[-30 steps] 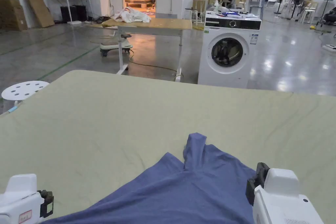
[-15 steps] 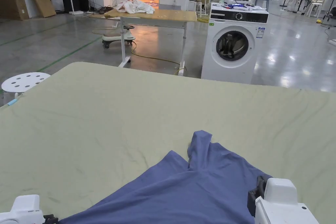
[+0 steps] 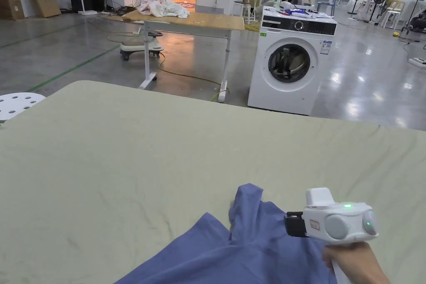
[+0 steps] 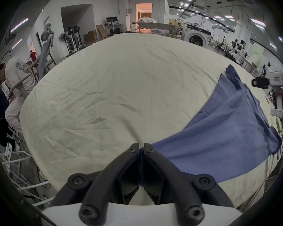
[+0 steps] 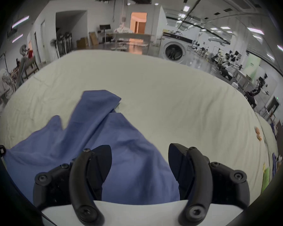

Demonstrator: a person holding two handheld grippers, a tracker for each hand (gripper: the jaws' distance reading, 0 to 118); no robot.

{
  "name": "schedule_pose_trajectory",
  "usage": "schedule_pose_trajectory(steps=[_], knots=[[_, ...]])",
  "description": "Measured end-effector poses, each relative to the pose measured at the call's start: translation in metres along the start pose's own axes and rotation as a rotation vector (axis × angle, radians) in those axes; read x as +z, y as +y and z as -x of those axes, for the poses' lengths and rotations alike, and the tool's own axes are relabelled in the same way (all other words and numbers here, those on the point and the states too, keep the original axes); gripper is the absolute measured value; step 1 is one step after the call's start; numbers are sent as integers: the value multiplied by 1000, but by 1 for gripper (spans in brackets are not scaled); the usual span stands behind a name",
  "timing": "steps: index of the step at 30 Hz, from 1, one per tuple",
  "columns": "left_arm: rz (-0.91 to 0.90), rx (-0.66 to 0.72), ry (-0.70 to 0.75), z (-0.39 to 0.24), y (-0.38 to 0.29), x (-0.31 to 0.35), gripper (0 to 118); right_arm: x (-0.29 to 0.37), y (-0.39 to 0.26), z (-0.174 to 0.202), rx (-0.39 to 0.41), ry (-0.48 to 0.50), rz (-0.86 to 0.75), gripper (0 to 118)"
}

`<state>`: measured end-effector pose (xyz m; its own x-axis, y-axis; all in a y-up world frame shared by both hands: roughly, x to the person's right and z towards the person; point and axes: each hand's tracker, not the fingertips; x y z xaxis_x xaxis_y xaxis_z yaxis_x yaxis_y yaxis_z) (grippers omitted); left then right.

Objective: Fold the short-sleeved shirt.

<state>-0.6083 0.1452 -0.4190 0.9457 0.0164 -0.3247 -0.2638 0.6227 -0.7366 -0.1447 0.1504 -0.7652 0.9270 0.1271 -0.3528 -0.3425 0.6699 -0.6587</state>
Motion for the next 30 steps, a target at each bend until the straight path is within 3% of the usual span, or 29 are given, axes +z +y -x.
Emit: schedule_pose_trajectory(steps=[8,12,14,16,21,25,30], knots=[[-4,21,-8,2,0,-1,0,-77,19,-5,15,117,172,75],[-8,15,-4,8,1,-6,0,-79,18,-1,20,92,175,65],[-16,9,-3,10,0,-11,0,-75,17,-2,-18,92,161,40],[-23,5,0,13,0,-13,0,-69,14,-4,-12,87,134,3],[-62,8,5,5,4,-4,0,-34,5,3,5,46,47,3],[-139,-13,-4,2,6,12,0,21,-15,-5,-107,23,-77,2],[-233,-22,-47,3,11,30,0,94,-38,-20,-109,-30,-183,2]])
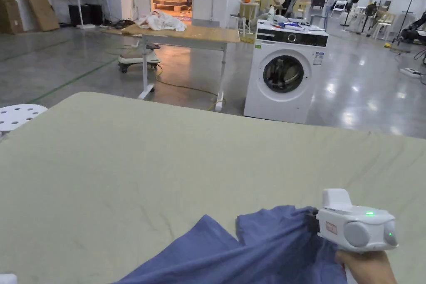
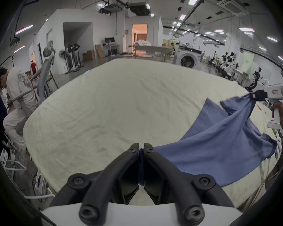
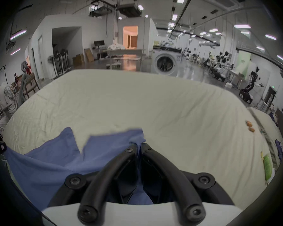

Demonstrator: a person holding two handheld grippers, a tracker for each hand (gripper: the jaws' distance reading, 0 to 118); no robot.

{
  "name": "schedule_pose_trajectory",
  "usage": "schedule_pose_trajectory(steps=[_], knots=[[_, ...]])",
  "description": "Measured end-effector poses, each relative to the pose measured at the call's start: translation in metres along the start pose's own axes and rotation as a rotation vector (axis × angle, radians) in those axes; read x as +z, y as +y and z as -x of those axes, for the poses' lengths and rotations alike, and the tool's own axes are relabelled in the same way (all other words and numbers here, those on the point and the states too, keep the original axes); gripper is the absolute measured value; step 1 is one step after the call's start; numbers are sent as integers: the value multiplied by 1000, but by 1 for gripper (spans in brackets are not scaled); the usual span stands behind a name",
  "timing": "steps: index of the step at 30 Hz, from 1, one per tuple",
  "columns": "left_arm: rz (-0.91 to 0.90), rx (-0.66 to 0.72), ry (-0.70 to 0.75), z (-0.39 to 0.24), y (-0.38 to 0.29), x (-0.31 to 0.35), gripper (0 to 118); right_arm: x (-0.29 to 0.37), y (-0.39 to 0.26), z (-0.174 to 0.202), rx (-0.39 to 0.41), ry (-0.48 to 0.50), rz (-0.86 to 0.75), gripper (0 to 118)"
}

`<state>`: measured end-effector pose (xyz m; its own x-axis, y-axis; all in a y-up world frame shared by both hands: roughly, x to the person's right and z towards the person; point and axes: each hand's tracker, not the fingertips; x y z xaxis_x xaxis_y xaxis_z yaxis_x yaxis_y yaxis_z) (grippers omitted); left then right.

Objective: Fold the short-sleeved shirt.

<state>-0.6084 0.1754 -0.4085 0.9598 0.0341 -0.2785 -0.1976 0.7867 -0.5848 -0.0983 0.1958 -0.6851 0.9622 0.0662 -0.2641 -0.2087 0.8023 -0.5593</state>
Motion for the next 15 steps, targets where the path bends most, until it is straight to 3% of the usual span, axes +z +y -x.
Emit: schedule_pose_trajectory(steps=[6,15], knots=[[-136,-16,-72,-15,56,21,0,90,20,-29,-3,-98,-150,2],[-324,-113,-144,-48,210,31,0,194,77,-80,-27,-244,-357,3]])
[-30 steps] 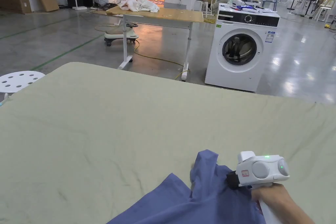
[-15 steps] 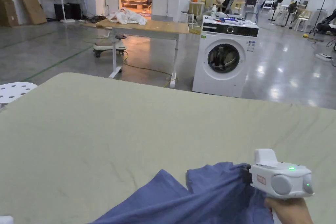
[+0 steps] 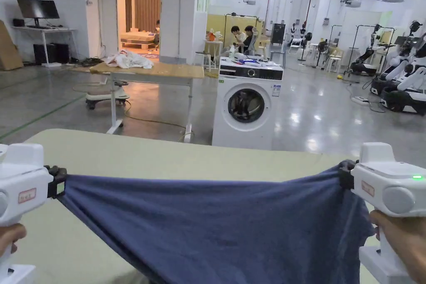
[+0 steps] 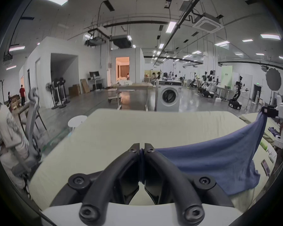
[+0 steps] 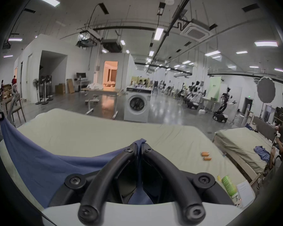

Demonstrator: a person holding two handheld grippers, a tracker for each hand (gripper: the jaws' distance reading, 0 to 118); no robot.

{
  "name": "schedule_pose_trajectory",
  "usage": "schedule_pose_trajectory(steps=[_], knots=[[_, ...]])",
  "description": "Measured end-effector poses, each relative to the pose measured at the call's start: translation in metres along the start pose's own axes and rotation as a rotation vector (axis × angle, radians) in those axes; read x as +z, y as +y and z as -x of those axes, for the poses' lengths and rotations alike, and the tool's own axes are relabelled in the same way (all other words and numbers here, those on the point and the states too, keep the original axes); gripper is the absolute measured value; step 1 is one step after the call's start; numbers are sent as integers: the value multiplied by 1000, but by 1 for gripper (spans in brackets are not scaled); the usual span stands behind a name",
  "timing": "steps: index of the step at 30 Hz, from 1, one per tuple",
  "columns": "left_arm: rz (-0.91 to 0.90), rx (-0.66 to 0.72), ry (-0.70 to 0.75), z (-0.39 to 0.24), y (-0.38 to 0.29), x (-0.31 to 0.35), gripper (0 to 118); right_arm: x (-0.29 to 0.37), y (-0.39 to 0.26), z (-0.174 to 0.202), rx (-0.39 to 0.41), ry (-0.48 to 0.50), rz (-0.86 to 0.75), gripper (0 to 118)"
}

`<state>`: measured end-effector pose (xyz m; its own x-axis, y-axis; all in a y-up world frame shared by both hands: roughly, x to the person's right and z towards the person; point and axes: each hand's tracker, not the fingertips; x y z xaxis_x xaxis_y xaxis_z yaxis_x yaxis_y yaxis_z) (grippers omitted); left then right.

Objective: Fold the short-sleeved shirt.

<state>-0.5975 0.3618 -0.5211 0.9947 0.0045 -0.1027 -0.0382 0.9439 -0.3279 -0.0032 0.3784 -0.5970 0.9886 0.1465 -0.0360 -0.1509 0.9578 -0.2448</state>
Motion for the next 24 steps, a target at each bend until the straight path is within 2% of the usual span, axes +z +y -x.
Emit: schedule_pose_trajectory(steps=[5,7,16,19,24], knots=[[-53,-40,-1,-33,78,-5,0,21,52,-21,-29,-44,-55,3],[-71,-6,-29,-39,105,-10,0,22,71,-26,-30,-67,-77,3],[-123,-97,12,-68,194,-33,0,-5,149,-48,-76,-96,-134,3],[-145,-108,32,-69,214,-43,0,-18,171,-46,-41,-111,-147,3],[-182,-123,49,-72,244,-54,0,-45,202,-52,-36,-115,-163,3]])
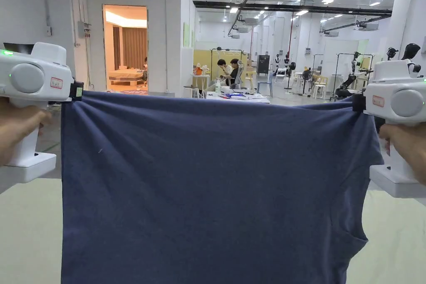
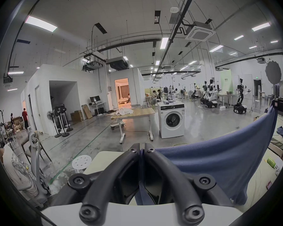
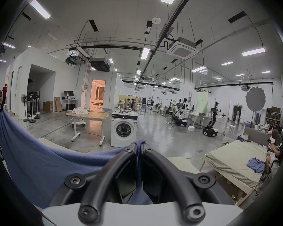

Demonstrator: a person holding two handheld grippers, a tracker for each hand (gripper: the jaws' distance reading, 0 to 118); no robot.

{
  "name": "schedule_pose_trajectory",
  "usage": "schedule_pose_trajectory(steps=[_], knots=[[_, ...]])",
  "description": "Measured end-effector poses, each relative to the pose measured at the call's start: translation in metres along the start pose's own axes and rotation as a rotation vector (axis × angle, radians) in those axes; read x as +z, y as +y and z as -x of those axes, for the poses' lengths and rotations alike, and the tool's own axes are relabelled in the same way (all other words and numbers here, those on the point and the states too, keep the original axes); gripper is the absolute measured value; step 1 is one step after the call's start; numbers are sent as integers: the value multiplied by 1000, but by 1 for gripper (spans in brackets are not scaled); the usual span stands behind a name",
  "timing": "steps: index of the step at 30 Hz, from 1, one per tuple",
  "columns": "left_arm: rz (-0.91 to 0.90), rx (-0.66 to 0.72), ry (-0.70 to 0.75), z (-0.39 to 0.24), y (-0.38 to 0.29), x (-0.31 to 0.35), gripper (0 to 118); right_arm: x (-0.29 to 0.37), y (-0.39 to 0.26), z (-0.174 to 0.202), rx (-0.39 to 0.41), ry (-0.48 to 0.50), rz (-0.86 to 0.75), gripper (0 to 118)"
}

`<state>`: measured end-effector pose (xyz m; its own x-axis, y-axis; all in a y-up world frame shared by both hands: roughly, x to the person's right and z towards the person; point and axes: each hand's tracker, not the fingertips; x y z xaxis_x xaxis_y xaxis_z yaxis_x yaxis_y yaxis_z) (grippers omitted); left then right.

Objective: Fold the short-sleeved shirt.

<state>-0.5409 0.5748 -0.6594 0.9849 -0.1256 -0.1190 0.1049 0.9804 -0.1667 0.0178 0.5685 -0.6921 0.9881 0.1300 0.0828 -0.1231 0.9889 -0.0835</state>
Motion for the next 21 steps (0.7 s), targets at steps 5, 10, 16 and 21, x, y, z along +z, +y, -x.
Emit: schedule_pose_trajectory(steps=[5,10,16,21], knots=[[-30,-8,14,0,24,-21,0,-21,22,2,11,-16,-25,3],[-53,5,33,-2,44,-38,0,-36,44,1,7,-30,-44,3],[-57,6,53,-8,33,-47,0,-39,37,8,42,-39,-65,3],[-11,3,34,-11,-25,-50,0,-32,-20,16,92,-31,-5,3]])
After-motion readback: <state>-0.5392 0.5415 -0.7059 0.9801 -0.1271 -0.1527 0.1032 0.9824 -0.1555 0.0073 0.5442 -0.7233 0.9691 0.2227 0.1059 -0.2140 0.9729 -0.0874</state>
